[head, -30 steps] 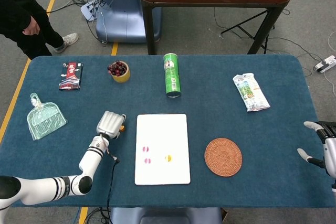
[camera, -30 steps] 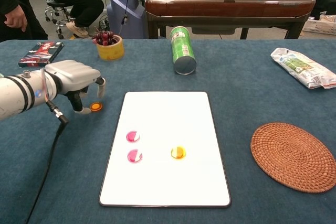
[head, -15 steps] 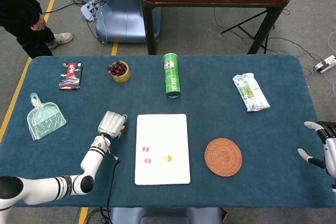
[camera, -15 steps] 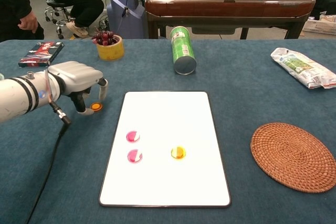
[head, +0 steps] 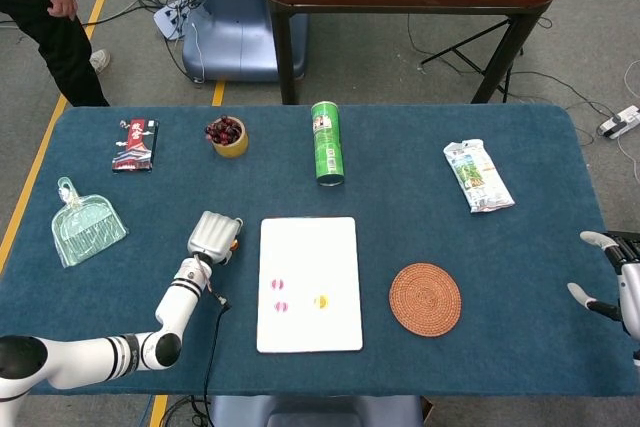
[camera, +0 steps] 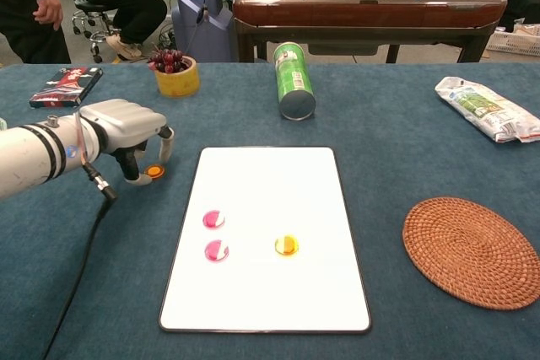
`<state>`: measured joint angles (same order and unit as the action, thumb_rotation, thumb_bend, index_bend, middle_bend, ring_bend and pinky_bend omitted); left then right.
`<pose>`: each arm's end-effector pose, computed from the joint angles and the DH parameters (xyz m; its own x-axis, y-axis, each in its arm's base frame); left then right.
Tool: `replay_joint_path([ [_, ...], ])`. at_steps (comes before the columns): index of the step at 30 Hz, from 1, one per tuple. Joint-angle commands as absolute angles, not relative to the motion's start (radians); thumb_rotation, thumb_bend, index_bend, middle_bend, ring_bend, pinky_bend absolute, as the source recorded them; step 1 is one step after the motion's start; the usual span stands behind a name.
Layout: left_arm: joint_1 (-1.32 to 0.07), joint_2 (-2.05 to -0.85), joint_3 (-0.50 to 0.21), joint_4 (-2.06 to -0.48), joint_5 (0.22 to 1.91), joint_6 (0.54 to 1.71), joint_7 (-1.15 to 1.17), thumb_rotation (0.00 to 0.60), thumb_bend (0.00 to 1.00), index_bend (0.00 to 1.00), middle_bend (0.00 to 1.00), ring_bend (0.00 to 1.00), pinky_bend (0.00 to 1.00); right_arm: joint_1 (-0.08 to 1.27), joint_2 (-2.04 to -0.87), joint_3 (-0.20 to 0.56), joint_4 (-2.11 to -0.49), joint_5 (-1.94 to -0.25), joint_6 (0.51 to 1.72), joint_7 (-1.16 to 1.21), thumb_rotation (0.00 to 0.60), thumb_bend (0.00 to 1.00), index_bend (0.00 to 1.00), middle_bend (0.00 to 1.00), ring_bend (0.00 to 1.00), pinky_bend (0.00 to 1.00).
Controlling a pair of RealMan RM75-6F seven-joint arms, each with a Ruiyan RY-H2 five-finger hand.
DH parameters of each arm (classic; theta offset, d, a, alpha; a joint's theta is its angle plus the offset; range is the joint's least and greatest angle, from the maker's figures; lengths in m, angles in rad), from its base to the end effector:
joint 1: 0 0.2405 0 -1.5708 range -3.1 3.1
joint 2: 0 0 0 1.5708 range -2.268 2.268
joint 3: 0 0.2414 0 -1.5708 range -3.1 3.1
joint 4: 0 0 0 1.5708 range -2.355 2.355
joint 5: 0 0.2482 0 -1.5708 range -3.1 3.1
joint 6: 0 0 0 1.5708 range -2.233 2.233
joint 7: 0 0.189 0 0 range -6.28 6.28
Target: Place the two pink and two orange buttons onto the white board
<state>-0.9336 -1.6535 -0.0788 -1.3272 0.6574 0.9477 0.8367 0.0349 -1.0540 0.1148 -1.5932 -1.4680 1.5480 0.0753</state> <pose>-0.1538 0.4070 -0.1055 0.7645 0.2869 0.5772 0.6445 -0.3243 -0.6924 -0.3276 -0.2273 0.1669 0.3990 0.1132 0.9099 -0.9169 0.0602 0.3946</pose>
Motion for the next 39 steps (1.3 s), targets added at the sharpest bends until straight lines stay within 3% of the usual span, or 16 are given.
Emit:
replay_joint_path([
  [1, -0.934, -1.654, -0.079, -1.324, 0.655, 0.947, 0.841, 0.600, 0.30, 0.50, 1.00, 1.00, 1.00, 0.035, -1.054, 0.115, -1.594, -1.467, 1.547, 0.075, 0.600, 0.06, 0.29, 0.33, 0.29, 0.54],
  [39, -0.936, -1.668, -0.079, -1.309, 0.627, 0.948, 0.869, 0.600, 0.30, 0.54, 1.00, 1.00, 1.00, 0.033, -1.052, 0.116, -1.593, -1.467, 1.550, 0.081, 0.600, 0.06, 0.29, 0.33, 0.29, 0.54],
])
